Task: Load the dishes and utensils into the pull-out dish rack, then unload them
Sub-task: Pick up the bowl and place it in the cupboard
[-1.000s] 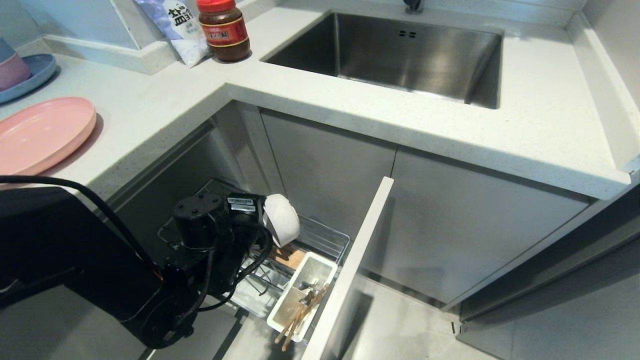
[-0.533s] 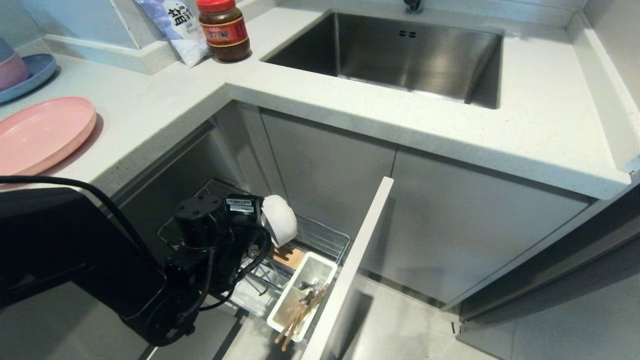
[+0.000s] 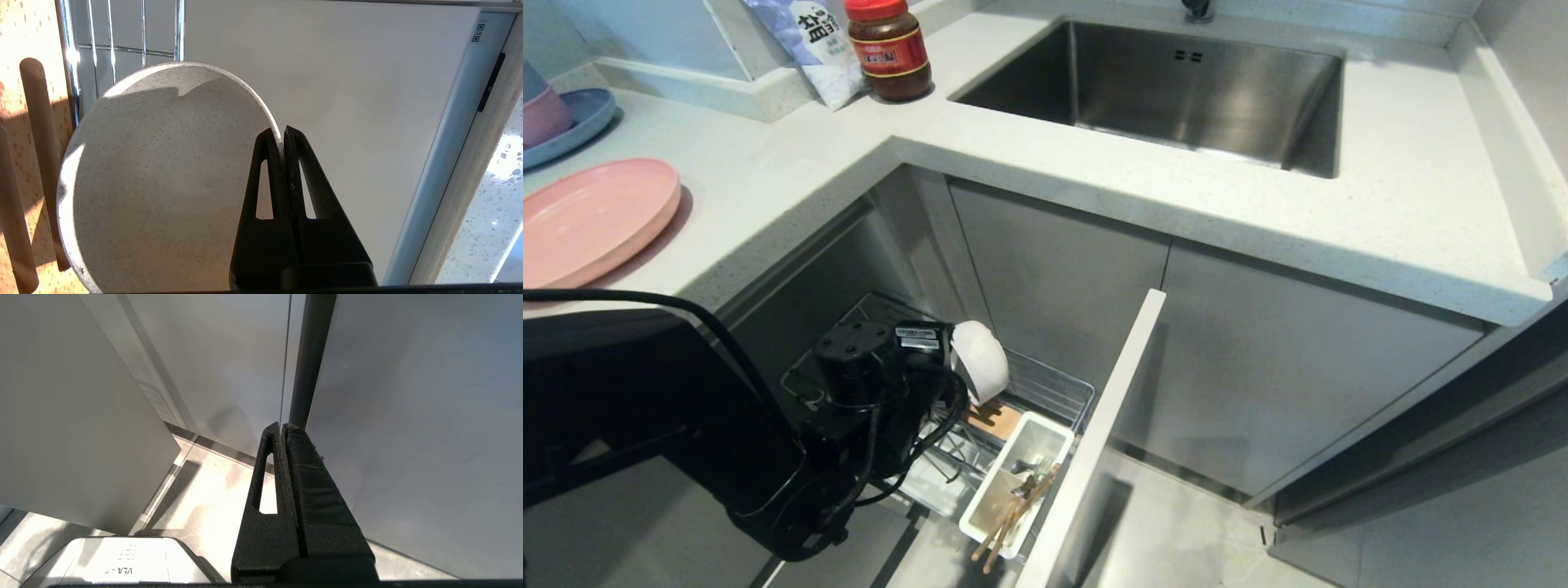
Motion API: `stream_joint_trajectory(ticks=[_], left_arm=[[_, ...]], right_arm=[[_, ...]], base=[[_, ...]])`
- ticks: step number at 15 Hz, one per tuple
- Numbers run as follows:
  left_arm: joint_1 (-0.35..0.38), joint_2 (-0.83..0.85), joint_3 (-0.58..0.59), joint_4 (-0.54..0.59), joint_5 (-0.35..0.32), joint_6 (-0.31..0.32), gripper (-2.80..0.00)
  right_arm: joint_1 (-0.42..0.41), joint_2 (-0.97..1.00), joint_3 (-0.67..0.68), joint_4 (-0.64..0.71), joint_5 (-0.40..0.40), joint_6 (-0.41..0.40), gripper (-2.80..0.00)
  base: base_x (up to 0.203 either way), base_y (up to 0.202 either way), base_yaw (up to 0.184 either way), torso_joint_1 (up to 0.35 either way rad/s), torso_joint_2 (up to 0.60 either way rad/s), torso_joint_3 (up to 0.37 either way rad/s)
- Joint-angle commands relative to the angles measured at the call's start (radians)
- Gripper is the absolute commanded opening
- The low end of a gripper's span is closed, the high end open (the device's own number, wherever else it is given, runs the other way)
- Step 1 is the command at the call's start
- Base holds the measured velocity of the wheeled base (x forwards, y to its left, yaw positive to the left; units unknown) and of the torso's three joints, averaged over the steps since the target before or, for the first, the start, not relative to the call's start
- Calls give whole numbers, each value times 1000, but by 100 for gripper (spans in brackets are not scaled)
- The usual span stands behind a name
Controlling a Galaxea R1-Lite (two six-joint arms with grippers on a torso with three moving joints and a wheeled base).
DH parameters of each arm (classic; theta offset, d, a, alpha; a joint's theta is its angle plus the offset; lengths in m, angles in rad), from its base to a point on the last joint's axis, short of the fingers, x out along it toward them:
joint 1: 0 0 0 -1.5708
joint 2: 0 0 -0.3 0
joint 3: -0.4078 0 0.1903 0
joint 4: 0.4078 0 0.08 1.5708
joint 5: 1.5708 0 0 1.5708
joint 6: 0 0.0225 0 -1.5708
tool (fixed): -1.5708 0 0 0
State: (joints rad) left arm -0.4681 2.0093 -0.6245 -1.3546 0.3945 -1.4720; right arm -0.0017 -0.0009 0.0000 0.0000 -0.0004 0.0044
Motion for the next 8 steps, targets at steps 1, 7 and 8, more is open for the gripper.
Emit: stream_joint_trajectory(ticks=[1, 7, 8], left_arm=[[0, -16, -1, 4, 3, -6, -280], [-1, -204, -7, 240, 7, 91, -280], [-1, -228, -5, 267, 10, 103, -280]], right_arm=[[0, -4, 2, 0, 0, 0, -280], [0, -4, 2, 0, 0, 0, -280], [0, -4, 2, 0, 0, 0, -280]], base=[[0, 0, 0, 0, 0, 0], [0, 0, 0, 0, 0, 0], [0, 0, 0, 0, 0, 0]])
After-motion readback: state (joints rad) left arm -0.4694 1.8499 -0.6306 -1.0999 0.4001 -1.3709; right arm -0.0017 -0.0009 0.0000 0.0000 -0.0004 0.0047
